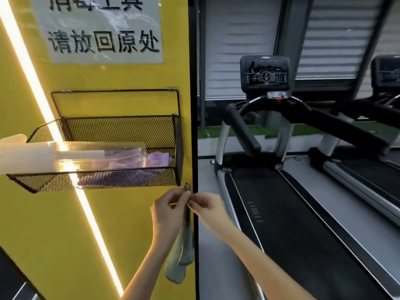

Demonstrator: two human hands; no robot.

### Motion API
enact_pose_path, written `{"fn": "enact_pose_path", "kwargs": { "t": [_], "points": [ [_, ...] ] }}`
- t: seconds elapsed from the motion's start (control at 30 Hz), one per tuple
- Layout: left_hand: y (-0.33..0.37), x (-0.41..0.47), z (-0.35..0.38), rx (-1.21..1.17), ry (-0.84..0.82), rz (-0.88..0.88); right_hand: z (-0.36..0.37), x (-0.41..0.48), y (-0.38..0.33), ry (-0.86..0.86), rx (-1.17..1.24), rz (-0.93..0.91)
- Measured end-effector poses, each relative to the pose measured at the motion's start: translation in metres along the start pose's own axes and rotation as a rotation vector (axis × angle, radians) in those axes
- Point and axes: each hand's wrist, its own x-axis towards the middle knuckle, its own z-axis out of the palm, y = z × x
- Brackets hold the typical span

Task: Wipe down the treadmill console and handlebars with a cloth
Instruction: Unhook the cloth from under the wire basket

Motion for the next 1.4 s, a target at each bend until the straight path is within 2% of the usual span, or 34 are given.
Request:
{"fn": "enact_pose_path", "kwargs": {
  "t": [0.17, 0.33, 0.43, 0.57, 0.7, 0.8, 0.9, 0.97, 1.13, 1.27, 1.4],
  "points": [
    [0.02, -0.005, 0.02, -0.002, -0.094, 0.069, -0.038, -0.017, 0.01, -0.032, 0.075, 0.035],
    [0.054, -0.009, 0.052, -0.084, -0.287, 0.229, -0.086, -0.038, 0.025, -0.102, -0.101, 0.056],
    [0.067, -0.011, 0.084, -0.171, -0.373, 0.239, -0.117, -0.048, 0.028, 0.012, -0.111, 0.06],
    [0.079, -0.016, 0.135, -0.223, -0.472, 0.13, -0.171, -0.051, 0.034, 0.173, -0.133, 0.037],
    [0.073, -0.017, 0.197, -0.038, -0.684, 0.084, -0.236, -0.047, 0.032, 0.224, -0.126, -0.017],
    [0.071, -0.019, 0.25, 0.026, -0.763, 0.083, -0.29, -0.041, 0.04, 0.282, -0.104, -0.08],
    [0.078, -0.021, 0.307, 0.006, -0.756, 0.163, -0.349, -0.036, 0.051, 0.304, -0.035, -0.078],
    [0.087, -0.022, 0.346, 0.008, -0.746, 0.242, -0.387, -0.036, 0.053, 0.268, -0.018, -0.078],
    [0.107, -0.014, 0.432, -0.005, -0.716, 0.307, -0.481, -0.028, 0.075, 0.155, 0.08, -0.033],
    [0.107, -0.001, 0.486, 0.062, -0.619, 0.316, -0.536, -0.008, 0.099, 0.235, 0.098, 0.03],
    [0.122, 0.023, 0.532, 0.022, -0.516, 0.275, -0.586, 0.021, 0.112, 0.308, 0.089, 0.09]
  ]
}}
